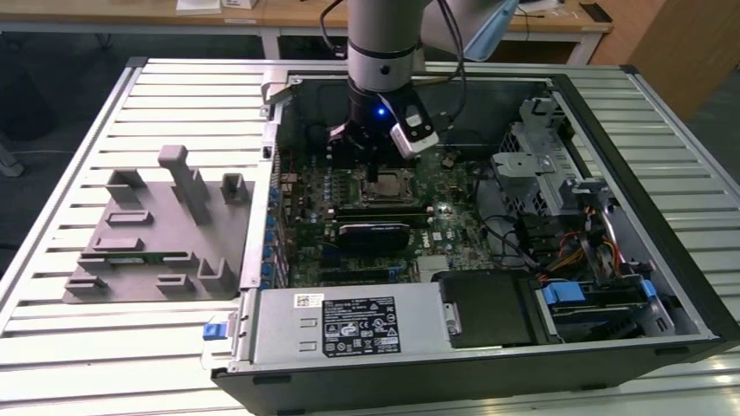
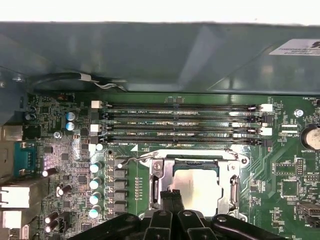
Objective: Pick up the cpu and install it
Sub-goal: 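Close the cpu cover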
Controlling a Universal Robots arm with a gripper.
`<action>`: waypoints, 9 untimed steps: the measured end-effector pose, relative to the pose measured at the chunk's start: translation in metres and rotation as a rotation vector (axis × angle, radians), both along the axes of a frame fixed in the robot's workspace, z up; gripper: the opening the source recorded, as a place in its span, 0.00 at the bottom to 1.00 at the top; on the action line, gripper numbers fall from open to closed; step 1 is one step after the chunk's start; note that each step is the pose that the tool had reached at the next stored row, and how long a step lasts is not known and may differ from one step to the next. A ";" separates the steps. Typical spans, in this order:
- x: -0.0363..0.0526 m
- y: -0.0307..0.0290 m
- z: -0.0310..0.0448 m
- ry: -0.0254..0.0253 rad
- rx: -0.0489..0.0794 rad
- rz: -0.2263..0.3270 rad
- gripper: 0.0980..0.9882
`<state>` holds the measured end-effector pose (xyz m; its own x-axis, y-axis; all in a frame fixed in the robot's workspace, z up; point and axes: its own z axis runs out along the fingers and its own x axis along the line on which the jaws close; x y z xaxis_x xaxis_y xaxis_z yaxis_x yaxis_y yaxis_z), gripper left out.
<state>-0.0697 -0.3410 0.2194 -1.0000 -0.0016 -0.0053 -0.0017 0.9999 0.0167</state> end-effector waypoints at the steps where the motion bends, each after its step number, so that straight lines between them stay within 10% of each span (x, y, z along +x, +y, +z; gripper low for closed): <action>1: 0.0008 0.0000 0.0001 0.0002 0.000 0.000 0.01; 9: 0.0179 0.0000 0.0000 0.0000 0.000 0.000 0.01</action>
